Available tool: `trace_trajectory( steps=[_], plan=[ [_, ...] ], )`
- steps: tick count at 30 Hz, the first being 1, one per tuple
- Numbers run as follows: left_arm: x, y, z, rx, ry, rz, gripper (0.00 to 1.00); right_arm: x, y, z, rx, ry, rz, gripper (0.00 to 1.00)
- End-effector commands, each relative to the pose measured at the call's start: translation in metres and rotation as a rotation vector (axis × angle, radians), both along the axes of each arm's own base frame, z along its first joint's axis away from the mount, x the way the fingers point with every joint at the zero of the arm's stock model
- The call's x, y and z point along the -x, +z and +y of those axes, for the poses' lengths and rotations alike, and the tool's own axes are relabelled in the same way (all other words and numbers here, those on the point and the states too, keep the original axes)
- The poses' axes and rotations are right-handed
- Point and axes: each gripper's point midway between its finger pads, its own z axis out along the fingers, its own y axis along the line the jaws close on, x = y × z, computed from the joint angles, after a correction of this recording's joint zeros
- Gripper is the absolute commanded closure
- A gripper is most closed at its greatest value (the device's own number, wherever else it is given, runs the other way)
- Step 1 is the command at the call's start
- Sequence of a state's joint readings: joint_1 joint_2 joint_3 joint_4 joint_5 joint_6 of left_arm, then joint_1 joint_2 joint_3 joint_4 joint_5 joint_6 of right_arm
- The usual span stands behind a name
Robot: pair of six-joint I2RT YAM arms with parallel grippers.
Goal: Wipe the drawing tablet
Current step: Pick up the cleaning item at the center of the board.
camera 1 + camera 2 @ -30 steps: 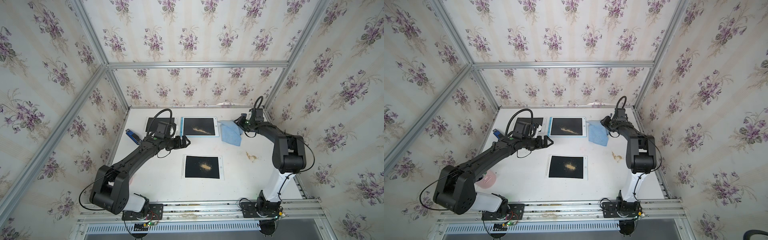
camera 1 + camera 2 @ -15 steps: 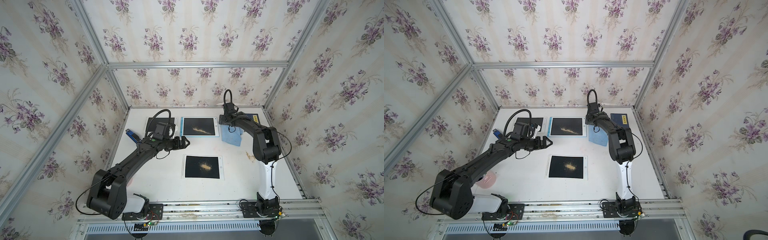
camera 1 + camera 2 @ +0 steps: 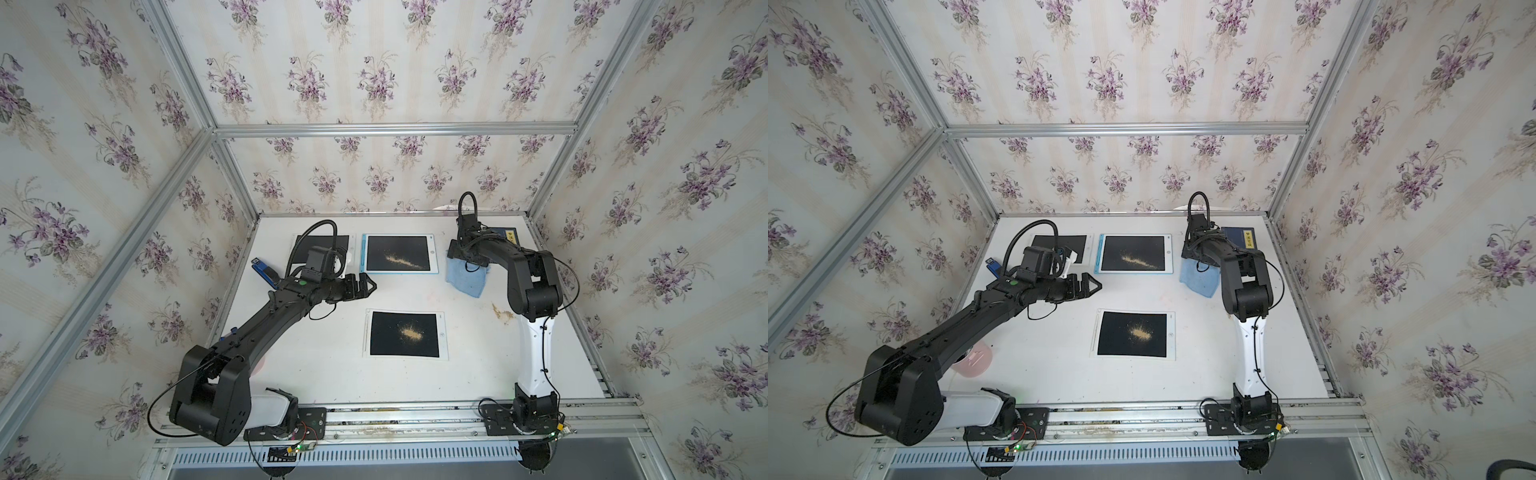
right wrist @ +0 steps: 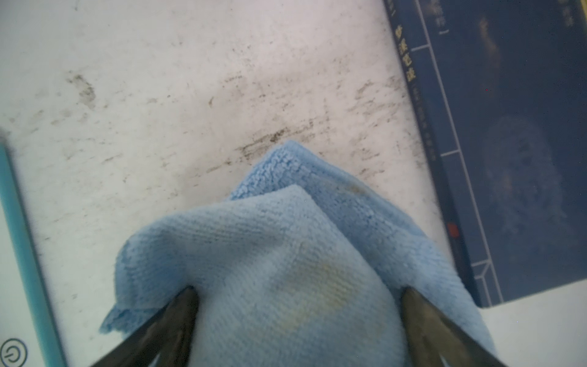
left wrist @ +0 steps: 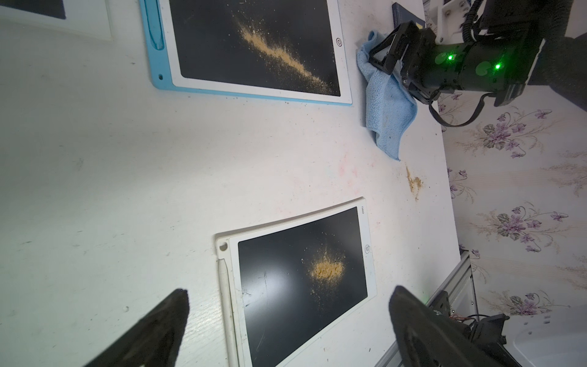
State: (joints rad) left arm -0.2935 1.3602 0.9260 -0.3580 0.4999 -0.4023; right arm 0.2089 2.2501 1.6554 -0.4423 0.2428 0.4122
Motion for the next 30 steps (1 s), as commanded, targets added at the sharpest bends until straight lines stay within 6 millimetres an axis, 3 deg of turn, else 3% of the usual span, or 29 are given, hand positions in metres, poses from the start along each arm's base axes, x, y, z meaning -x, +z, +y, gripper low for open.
trace_trajectory(
  steps=[1,3,5,6,8,10,12,15,17,20,22,26,30],
  plan=[
    [0.000,0.001,-0.001,0.005,-0.011,-0.010,0.00,0.024,-0.028,0.011,-0.049,0.055,0.120,0.03],
    [0.001,-0.002,-0.001,0.006,-0.010,-0.002,0.00,0.030,-0.035,0.014,-0.070,0.067,0.138,0.08],
    [0.002,-0.006,0.000,0.002,-0.009,0.008,0.00,0.035,-0.034,0.011,-0.065,0.056,0.130,0.19],
    [0.003,-0.007,0.001,0.000,-0.008,0.010,0.00,0.038,-0.032,0.011,-0.072,0.053,0.123,0.28],
    [0.004,-0.010,0.002,-0.009,-0.005,0.023,0.00,0.041,-0.017,0.006,-0.081,0.030,0.082,0.77],
    [0.005,-0.012,0.003,-0.013,-0.002,0.037,0.00,0.042,0.001,0.000,-0.090,0.006,0.040,0.97],
    [0.007,-0.016,0.006,-0.033,0.004,0.058,0.00,0.040,0.025,0.001,-0.131,0.010,-0.016,1.00],
    [0.011,-0.023,0.016,-0.089,0.033,0.099,0.01,0.038,0.080,0.013,-0.214,0.062,-0.161,1.00],
    [0.019,-0.029,0.018,-0.091,0.036,0.124,0.01,0.044,0.122,0.022,-0.272,0.096,-0.280,1.00],
    [0.034,-0.039,0.013,-0.050,0.028,0.172,0.00,0.063,0.163,0.036,-0.292,0.150,-0.377,1.00],
    [0.043,-0.049,0.011,-0.042,0.029,0.209,0.00,0.080,0.172,0.053,-0.356,0.217,-0.371,1.00],
    [0.062,-0.070,0.001,-0.062,0.014,0.270,0.01,0.125,0.155,0.091,-0.491,0.360,-0.251,1.00],
    [0.079,-0.081,-0.016,-0.089,-0.011,0.307,0.01,0.167,0.134,0.101,-0.533,0.389,-0.138,1.00]
  ],
)
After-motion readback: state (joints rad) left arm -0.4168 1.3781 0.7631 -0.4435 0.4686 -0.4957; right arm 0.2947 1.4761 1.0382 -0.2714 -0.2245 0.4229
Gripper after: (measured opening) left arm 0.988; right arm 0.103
